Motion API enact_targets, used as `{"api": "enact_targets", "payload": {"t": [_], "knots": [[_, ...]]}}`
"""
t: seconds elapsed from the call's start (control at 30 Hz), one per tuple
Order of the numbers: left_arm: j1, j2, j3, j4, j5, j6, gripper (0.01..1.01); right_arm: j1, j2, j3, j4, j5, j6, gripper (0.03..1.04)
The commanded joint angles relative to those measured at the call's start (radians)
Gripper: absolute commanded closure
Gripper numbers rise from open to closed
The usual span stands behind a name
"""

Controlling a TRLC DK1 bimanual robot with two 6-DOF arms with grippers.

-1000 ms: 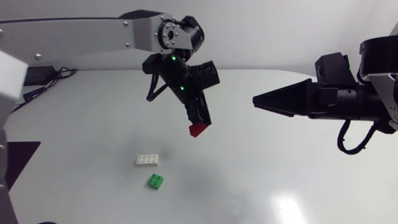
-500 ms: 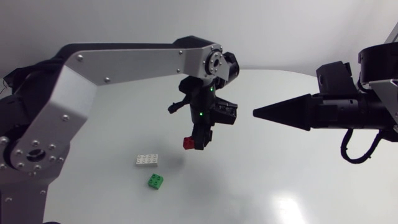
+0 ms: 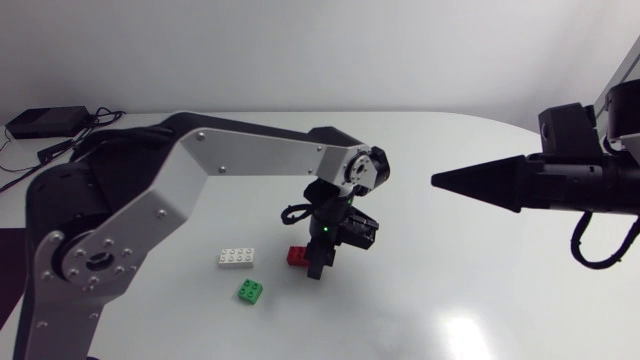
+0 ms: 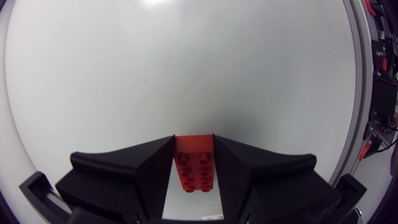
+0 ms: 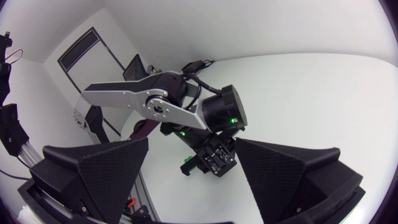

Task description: Separate the duplo bricks

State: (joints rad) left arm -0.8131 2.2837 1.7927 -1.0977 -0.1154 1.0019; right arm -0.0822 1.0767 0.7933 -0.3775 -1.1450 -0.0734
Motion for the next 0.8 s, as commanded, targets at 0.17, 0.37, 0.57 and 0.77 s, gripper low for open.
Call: {"api": "enact_targets", "payload": {"t": [0.17, 0.37, 0.57, 0.77], "knots": [[-0.014, 0.06, -0.036, 0.033, -0.015, 0.014, 0.856, -0.024, -0.029, -0.04, -0.035, -0.005, -0.057, 0.06], [-0.009, 0.039, -0.003, 0.021, -0.012, 0.003, 0.539, -0.025, -0.037, -0.04, -0.035, -0.005, -0.058, 0.06], [0.008, -0.021, 0.059, -0.019, 0.074, -0.028, 0.105, -0.021, -0.052, -0.029, -0.049, -0.004, -0.055, 0.06], [0.038, -0.107, 0.082, -0.036, 0.132, -0.077, 0.041, -0.007, -0.073, -0.029, -0.058, 0.007, -0.048, 0.06]]}}
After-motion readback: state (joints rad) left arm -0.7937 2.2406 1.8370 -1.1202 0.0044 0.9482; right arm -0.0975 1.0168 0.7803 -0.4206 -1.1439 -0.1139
